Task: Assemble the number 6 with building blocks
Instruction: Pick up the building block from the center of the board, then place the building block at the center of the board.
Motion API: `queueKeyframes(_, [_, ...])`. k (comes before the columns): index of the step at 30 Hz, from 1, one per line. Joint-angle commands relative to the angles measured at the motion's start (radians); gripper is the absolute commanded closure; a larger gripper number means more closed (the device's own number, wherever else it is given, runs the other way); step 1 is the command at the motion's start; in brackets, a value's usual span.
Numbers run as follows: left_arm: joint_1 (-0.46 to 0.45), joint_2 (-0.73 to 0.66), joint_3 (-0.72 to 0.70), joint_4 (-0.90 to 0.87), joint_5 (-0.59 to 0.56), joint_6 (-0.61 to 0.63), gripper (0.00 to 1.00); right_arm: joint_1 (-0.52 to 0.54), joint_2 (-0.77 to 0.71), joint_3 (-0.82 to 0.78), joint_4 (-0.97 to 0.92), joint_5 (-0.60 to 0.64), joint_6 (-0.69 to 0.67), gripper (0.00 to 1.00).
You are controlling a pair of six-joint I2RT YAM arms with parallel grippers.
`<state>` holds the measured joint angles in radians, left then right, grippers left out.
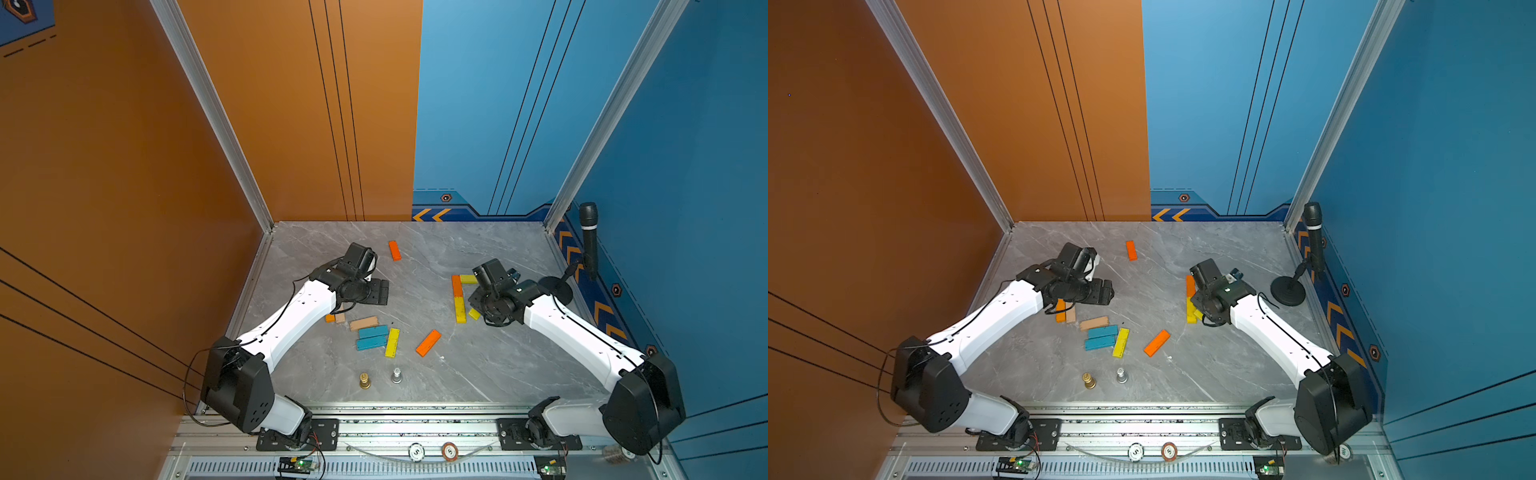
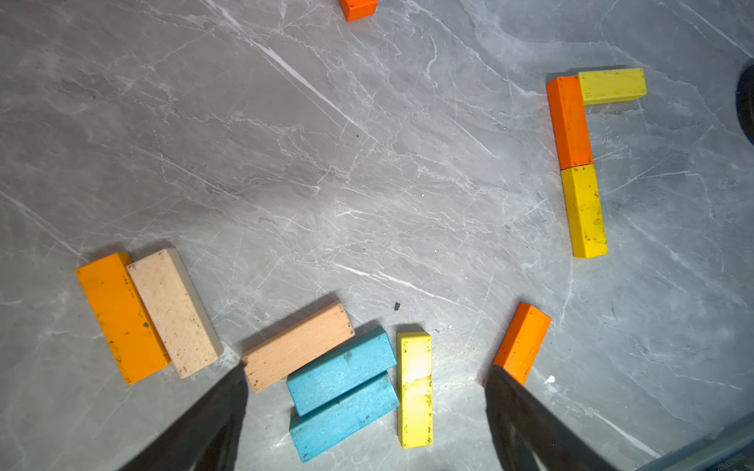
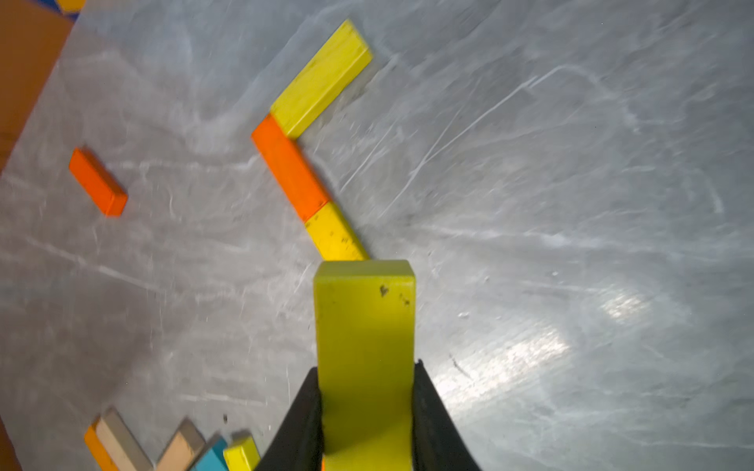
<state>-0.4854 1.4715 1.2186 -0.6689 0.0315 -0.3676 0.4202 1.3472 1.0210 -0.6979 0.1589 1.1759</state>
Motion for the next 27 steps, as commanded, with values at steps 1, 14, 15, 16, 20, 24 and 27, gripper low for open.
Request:
queueKeyframes(1, [-0.005,0.006,-0.014,0.001,0.037,-0.015,0.09,-0.062,0.005,-0.029,0.055,0.005,0.075,0.72])
queueKeyframes(14, [-0.009,0.057,-0.007,0.008,0.052,-0.016,0.09,-0.139,0.313,0.08,0.154,-0.074,0.329,0.72])
queueKeyframes(15, [-0.012,0.059,-0.007,0.007,0.047,-0.015,0.09,-0.14,0.328,0.082,0.161,-0.071,0.35,0.72])
queueKeyframes(16, [-0.013,0.061,-0.01,0.006,0.042,-0.012,0.09,-0.141,0.339,0.085,0.167,-0.066,0.366,0.71])
queueKeyframes(20, [-0.018,0.06,-0.011,0.006,0.021,-0.003,0.09,-0.143,0.379,0.107,0.167,-0.037,0.425,0.7])
queueKeyframes(24, [-0.017,0.064,-0.008,0.006,0.024,-0.003,0.09,-0.142,0.394,0.128,0.149,0.0,0.468,0.69])
queueKeyframes(27, [-0.019,0.066,-0.006,0.007,0.03,-0.004,0.09,-0.141,0.405,0.136,0.144,0.015,0.487,0.68])
